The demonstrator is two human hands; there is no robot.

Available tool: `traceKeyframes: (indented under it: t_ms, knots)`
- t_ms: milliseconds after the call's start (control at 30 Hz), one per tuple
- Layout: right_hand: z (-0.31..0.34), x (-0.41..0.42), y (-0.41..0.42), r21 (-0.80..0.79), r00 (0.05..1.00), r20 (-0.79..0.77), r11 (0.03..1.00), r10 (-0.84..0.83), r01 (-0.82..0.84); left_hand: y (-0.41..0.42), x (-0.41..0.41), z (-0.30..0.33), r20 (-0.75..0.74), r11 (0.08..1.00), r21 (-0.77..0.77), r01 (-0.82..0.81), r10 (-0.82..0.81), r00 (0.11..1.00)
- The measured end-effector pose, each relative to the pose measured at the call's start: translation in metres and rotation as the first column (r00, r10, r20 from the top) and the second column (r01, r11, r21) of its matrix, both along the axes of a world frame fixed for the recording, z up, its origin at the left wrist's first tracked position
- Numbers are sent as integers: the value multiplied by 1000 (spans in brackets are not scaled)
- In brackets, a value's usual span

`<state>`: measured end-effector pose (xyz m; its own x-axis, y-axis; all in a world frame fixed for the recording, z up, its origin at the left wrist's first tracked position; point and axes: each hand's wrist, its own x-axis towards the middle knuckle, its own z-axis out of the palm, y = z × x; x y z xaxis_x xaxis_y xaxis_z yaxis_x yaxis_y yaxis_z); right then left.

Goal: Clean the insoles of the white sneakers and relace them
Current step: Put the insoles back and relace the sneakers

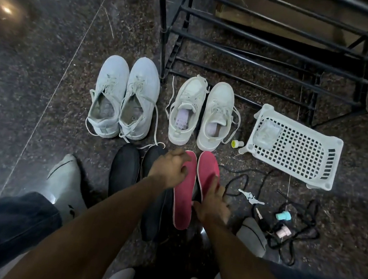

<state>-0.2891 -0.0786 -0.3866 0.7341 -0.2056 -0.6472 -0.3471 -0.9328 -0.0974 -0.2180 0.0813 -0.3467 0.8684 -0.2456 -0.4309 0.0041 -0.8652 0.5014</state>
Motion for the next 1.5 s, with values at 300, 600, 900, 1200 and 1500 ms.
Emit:
traceKeyframes:
  t_ms: [300,600,900,1200,1500]
  knots:
    - [4,0,-28,246,968,68,945,-240,217,-26,29,2,153,958,169,230,-256,954]
    - [21,3,-43,508,665,261,686,-699,521,-47,57,13,31,957,194,216,-226,974]
    - [49,57,-49,774,513,211,463,-832,432,-67,12,19,-187,976,-106,188,-205,961]
    - [41,42,-53,692,593,198,539,-781,480,-70,7,12,238,991,108,-83,55,970]
    - [41,43,-46,533,725,248,715,-643,452,-81,25,2,218,914,350,206,-294,931]
